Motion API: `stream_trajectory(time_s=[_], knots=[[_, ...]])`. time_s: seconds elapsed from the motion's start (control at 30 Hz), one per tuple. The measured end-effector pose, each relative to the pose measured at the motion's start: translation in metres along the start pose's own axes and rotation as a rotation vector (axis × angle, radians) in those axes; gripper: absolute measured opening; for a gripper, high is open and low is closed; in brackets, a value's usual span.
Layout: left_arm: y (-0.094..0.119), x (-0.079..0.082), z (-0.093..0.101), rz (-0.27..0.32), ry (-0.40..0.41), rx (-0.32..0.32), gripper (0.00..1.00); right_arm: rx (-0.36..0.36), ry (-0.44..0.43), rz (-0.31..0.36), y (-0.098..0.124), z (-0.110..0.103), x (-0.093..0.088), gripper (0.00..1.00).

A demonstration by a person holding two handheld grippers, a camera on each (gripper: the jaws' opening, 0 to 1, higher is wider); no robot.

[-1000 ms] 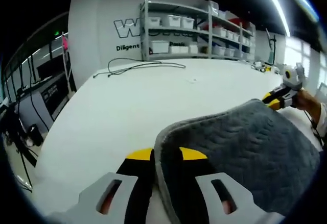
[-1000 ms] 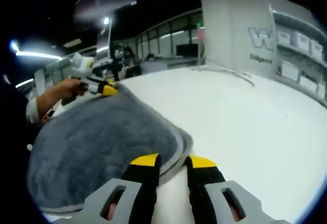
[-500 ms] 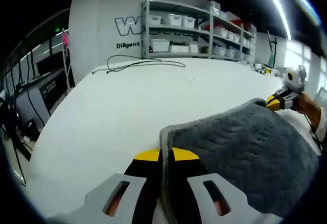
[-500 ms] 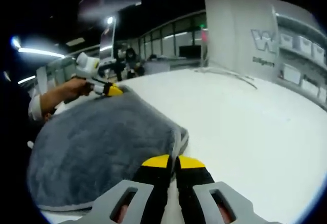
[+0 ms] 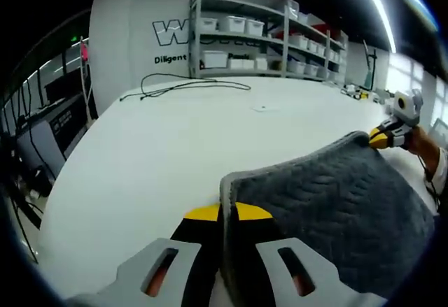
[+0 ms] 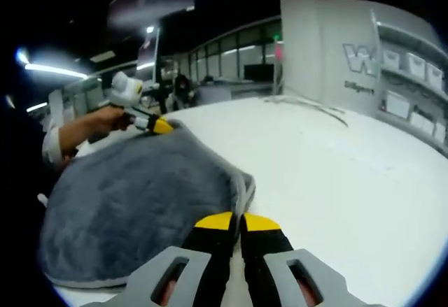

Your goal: Open the folded towel by lifting each exposed corner and separating the folded layers until the towel lies flat within the target outline without major curled edges

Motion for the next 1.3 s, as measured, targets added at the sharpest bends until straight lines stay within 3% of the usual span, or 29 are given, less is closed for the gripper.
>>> stream_trajectory(time_s=[0.67,1.1,1.3], knots=[[-0.02,0.028,0.011,-0.008,-0.094,-0.025,0.04,-0.009,-0.03,0.028,0.026,-0.004,-0.013,0.0],[-0.031,0.036,0.021,0.008,-0.051,-0.06,0.04,-0.008,-0.054,0.075,0.045,-0.011,-0.018,0.0],[-0.037,0.045,0.028,0.011,-0.078,-0.068,0.04,-0.019,-0.056,0.078,0.05,-0.015,-0.022,0.0]])
Point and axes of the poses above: the point that each gripper's makers call its tool centre point, and the gripper's own axes: y roughly backward along the fingers, z roughly to its right, x roughly out of its top, the point moved 7 cm from there along y, roughly backward along the fingers, and after that the axes turned 9 degrees about -z, right-handed, at the moved point
